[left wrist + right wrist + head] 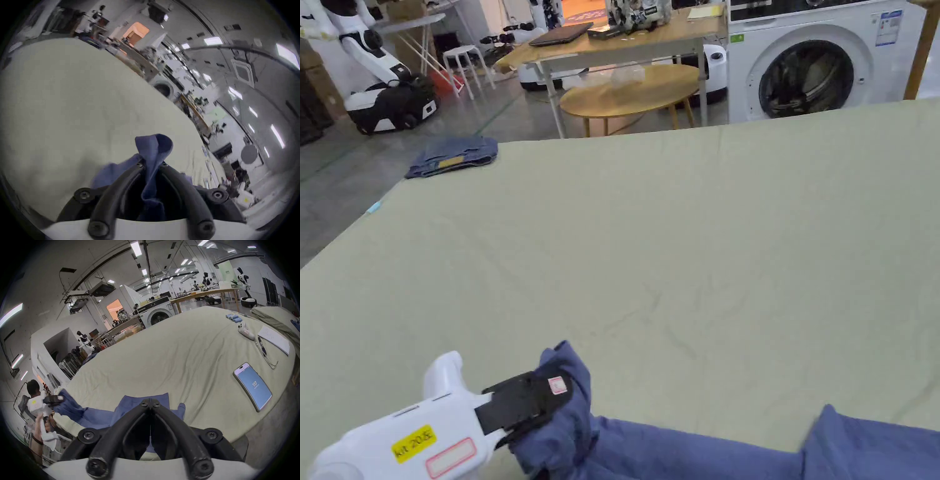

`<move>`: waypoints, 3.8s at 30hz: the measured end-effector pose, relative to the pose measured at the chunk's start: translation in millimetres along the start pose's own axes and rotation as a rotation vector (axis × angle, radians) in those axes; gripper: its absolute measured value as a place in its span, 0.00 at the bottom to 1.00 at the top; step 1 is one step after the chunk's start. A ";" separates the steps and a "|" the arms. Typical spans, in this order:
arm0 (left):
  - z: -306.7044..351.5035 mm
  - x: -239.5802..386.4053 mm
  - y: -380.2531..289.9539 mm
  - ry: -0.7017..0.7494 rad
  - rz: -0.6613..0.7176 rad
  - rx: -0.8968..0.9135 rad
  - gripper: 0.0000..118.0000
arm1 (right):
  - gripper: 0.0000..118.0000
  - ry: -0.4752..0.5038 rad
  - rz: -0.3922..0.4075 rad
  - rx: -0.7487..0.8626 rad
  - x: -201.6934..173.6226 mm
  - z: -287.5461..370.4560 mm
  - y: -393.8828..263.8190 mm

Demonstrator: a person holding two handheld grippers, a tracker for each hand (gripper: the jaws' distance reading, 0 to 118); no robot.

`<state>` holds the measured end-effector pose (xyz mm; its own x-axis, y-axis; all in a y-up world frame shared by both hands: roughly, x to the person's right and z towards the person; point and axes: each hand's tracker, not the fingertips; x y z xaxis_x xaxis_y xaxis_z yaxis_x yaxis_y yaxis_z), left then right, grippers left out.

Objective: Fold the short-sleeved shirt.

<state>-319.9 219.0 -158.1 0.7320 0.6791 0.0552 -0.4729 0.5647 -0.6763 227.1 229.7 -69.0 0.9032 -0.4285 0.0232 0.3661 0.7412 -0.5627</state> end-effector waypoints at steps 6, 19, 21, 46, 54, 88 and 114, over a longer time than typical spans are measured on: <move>-106.4 52.1 -64.7 -0.028 -0.133 -0.220 0.04 | 0.00 -0.003 -0.012 0.013 0.5 11.4 -9.1; -77.9 66.0 -41.0 -0.270 -0.083 -0.163 0.40 | 0.00 -0.053 -0.031 -0.034 20.7 18.6 -27.4; -72.4 51.8 -36.9 -0.247 -0.048 -0.131 0.13 | 0.00 -0.041 -0.051 -0.035 20.9 17.7 -28.2; -25.7 0.3 -16.2 0.028 -0.152 -0.128 0.51 | 0.00 0.028 -0.048 -0.104 3.2 -7.6 -25.1; -58.1 -78.0 -34.5 -0.091 0.215 -0.227 0.51 | 0.00 0.032 -0.026 -0.122 -4.0 -7.1 -28.1; -72.1 119.0 -41.7 -0.017 -0.415 -0.304 0.12 | 0.00 0.000 -0.071 -0.049 -9.4 0.5 -21.7; -148.0 103.1 -128.9 -0.145 -0.268 -0.485 0.00 | 0.00 0.061 -0.029 -0.145 -32.9 -7.2 -39.3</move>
<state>-110.9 146.8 -173.9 0.7044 0.6187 0.3478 0.0239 0.4691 -0.8828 181.4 210.8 -53.6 0.8760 -0.4823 -0.0064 0.3518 0.6478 -0.6758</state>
